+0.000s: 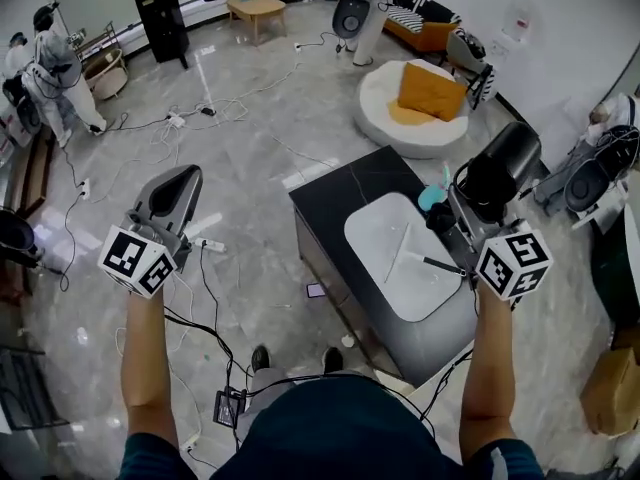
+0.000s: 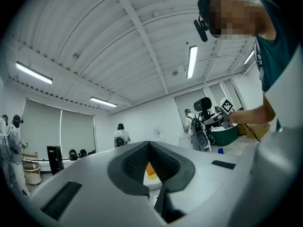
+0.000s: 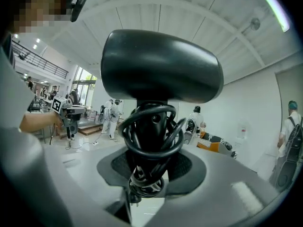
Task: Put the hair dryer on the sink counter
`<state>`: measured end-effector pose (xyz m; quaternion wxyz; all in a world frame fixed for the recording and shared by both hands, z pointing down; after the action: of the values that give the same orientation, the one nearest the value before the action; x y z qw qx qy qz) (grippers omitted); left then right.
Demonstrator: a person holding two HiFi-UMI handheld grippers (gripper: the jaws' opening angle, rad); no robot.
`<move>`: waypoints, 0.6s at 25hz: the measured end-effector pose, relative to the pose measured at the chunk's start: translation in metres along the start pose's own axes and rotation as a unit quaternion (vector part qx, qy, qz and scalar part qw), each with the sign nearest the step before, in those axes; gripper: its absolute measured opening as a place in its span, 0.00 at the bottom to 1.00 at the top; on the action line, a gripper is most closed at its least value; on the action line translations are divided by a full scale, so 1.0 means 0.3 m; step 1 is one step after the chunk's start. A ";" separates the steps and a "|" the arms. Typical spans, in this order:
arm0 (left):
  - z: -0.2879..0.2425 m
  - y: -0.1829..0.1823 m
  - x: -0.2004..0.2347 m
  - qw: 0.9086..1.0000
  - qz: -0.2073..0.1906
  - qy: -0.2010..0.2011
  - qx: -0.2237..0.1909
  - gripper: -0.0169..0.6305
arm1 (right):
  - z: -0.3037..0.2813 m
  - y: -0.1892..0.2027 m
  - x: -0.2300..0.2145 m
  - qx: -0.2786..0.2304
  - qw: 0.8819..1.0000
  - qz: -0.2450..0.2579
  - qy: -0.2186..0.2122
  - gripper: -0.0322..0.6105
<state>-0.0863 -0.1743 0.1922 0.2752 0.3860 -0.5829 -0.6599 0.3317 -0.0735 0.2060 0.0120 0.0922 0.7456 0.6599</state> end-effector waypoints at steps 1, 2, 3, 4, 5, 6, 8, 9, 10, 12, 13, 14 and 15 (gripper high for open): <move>0.004 -0.006 -0.015 1.000 0.000 -0.010 0.002 0.03 | -0.012 0.004 -0.010 0.001 1.000 0.001 -0.011 0.31; 0.009 -0.012 -0.028 1.000 0.000 -0.019 0.004 0.03 | -0.023 0.007 -0.019 0.002 1.000 0.002 -0.021 0.31; 0.015 -0.020 -0.042 1.000 -0.002 -0.029 0.007 0.03 | -0.034 0.010 -0.027 0.003 0.999 0.003 -0.032 0.31; 0.019 -0.029 -0.055 0.999 -0.004 -0.037 0.009 0.03 | -0.045 0.013 -0.034 0.004 0.999 0.004 -0.042 0.31; 0.024 -0.036 -0.067 0.999 -0.006 -0.045 0.012 0.03 | -0.056 0.017 -0.040 0.005 0.999 0.004 -0.051 0.31; 0.029 -0.042 -0.078 0.999 -0.009 -0.052 0.014 0.03 | -0.069 0.022 -0.043 0.006 0.998 0.005 -0.059 0.31; 0.042 -0.045 -0.093 0.998 -0.014 -0.064 0.018 0.03 | -0.098 0.035 -0.040 0.008 0.997 0.006 -0.074 0.31; 0.048 -0.045 -0.097 0.997 -0.015 -0.070 0.021 0.03 | -0.113 0.042 -0.035 0.009 0.997 0.006 -0.080 0.31; 0.054 -0.043 -0.100 0.997 -0.016 -0.074 0.023 0.03 | -0.128 0.049 -0.028 0.011 0.996 0.007 -0.086 0.31; 0.069 -0.039 -0.104 0.996 -0.017 -0.081 0.027 0.03 | -0.155 0.062 -0.009 0.015 0.995 0.009 -0.096 0.31; 0.077 -0.037 -0.104 0.996 -0.016 -0.084 0.028 0.03 | -0.169 0.068 0.002 0.018 0.995 0.010 -0.100 0.31; 0.086 -0.034 -0.103 0.996 -0.015 -0.086 0.030 0.03 | -0.184 0.073 0.014 0.021 0.994 0.011 -0.104 0.31; 0.093 -0.029 -0.099 0.996 -0.014 -0.088 0.031 0.03 | -0.200 0.079 0.026 0.023 0.994 0.011 -0.108 0.31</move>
<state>-0.0923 -0.1331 0.1900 0.2013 0.3427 -0.6199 -0.6766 0.3186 -0.1285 0.2380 0.0833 0.1714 0.7540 0.6287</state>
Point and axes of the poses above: the fingertips, and each gripper's own axes: z backward along the fingers, x to its left, y out of its underside, the point moved 2 cm from there along z, backward along the fingers, and after that the axes turned 5 degrees about y, right-handed, at the moved point
